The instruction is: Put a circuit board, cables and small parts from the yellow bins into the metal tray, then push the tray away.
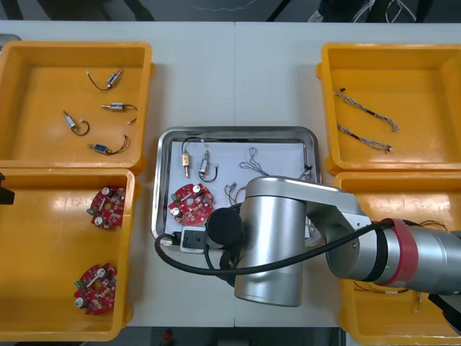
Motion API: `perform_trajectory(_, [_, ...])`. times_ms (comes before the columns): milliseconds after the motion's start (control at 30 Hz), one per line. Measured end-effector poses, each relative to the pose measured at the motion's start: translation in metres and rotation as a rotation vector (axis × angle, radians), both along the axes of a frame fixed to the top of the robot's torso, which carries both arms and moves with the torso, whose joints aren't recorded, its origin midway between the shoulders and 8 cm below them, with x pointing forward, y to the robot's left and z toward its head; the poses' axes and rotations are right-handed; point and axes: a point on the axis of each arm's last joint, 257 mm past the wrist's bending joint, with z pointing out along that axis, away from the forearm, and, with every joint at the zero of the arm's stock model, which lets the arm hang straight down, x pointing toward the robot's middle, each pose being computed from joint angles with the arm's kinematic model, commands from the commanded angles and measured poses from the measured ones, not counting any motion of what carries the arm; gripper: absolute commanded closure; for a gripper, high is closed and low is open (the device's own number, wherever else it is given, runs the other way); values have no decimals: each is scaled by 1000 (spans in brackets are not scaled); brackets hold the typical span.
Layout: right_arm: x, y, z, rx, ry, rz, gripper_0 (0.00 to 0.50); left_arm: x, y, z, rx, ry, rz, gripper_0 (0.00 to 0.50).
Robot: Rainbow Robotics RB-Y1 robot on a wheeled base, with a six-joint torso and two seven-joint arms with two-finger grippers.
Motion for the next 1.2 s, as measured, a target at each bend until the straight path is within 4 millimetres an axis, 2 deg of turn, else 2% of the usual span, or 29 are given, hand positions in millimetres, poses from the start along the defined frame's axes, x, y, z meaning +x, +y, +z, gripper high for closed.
perform_trajectory(333, [8,4,-18,10,-30,10,0,0,0,0,0,0,0,0])
perform_trajectory(700, [28,-7,-25,-17,-66,-29,0,0,0,0,0,0,0,0])
perform_trajectory(767, [30,-9,-26,-22,-67,-35,48,0,0,0,0,0,0,0])
perform_trajectory(800, [30,-9,-26,-23,-67,-36,97,0,0,0,0,0,0,0])
perform_trajectory(900, [30,-7,-26,-21,-67,-34,201,0,0,0,0,0,0,0])
perform_trajectory(933, [29,-6,-26,-19,-66,-32,290,0,0,0,0,0,0,0])
perform_trajectory(967, [28,-4,-26,-17,-65,-31,340,0,0,0,0,0,0,0])
perform_trajectory(1000, [27,-3,-26,-16,-64,-29,436,0,0,0,0,0,0,0])
perform_trajectory(1033, [27,-2,-26,-14,-63,-28,489,0,0,0,0,0,0,0])
perform_trajectory(1200, [25,2,-25,-16,-64,-26,500,0,0,0,0,0,0,0])
